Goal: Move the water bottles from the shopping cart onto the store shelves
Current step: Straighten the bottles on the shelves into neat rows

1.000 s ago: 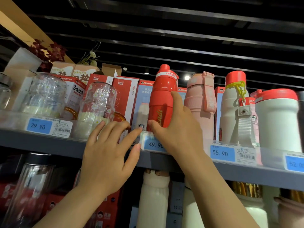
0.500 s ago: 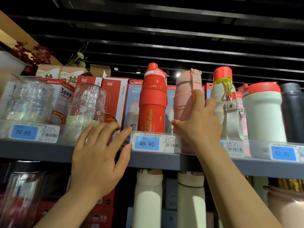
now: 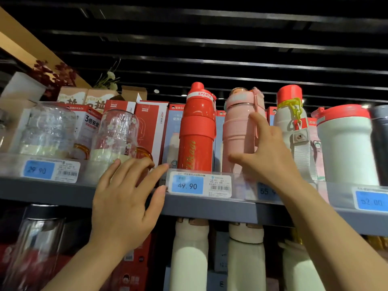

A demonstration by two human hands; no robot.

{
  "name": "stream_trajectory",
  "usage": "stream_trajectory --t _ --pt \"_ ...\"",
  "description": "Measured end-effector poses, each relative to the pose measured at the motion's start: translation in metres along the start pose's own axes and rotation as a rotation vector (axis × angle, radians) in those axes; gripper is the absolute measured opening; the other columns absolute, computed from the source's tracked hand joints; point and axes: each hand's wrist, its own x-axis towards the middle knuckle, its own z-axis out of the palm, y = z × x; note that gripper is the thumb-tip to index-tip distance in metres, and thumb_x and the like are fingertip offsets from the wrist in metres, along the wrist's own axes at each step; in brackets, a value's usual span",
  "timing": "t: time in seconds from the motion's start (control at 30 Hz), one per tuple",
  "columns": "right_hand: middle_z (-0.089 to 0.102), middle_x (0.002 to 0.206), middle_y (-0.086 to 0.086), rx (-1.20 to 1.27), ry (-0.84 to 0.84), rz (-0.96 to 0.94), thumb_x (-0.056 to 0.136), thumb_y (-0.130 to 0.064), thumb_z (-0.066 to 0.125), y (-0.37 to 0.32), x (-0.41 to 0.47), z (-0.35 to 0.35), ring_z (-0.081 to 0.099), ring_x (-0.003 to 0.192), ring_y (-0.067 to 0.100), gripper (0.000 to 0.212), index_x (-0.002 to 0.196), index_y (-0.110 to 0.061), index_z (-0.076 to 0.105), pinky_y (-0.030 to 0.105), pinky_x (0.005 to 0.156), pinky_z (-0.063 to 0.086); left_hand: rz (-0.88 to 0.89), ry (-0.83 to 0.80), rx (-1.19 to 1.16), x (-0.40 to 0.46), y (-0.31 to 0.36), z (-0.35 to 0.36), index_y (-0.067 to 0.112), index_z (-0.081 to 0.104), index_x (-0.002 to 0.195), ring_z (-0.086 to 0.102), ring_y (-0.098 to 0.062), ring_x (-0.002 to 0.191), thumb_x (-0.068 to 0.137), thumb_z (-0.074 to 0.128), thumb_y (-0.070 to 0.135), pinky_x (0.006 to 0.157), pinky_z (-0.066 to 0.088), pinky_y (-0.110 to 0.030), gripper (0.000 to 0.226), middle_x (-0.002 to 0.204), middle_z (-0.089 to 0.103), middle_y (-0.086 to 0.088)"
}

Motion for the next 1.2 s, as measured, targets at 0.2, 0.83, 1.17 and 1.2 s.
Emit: stream_trajectory --t 0.2,0.83,1.17,1.2 --pt "0.024 0.149 0.009 -0.088 0.011 -0.024 0.079 -0.052 0.067 0.004 -0.008 0.004 0.052 0.115 0.036 0.093 0.15 -0.04 0.008 0.036 0.081 0.04 -0.001 0.007 -0.001 0.001 0.001 -0.001 0.014 0.067 0.122 0.053 -0.026 0.113 0.094 0.035 0.034 0.108 0.029 -0.044 0.047 0.116 0.065 -0.006" --pt "0.031 0.139 0.014 -0.082 0.03 -0.017 0.073 -0.061 0.068 0.008 -0.013 0.006 0.049 0.113 0.04 0.099 0.147 -0.036 0.007 0.042 0.078 0.042 -0.017 0.056 -0.003 -0.001 0.002 0.001 0.013 0.064 0.124 0.051 -0.022 0.116 0.094 0.036 0.035 0.104 0.032 -0.042 0.047 0.12 0.065 -0.006" --pt "0.051 0.122 0.018 0.025 -0.041 -0.018 0.072 -0.046 0.069 0.015 -0.005 0.003 0.054 0.105 0.038 0.104 0.15 -0.026 0.003 0.037 0.075 0.043 -0.018 0.024 0.021 0.0 0.001 0.001 0.009 0.066 0.121 0.05 -0.022 0.116 0.094 0.033 0.036 0.103 0.031 -0.043 0.05 0.12 0.065 -0.008" --pt "0.054 0.12 0.019 0.032 -0.051 -0.017 0.073 -0.046 0.067 0.016 -0.004 0.003 0.055 0.104 0.038 0.104 0.15 -0.025 0.002 0.038 0.077 0.046 -0.02 0.021 0.023 0.0 0.001 0.002 0.009 0.065 0.122 0.05 -0.022 0.116 0.095 0.033 0.036 0.103 0.032 -0.043 0.05 0.12 0.065 -0.008"
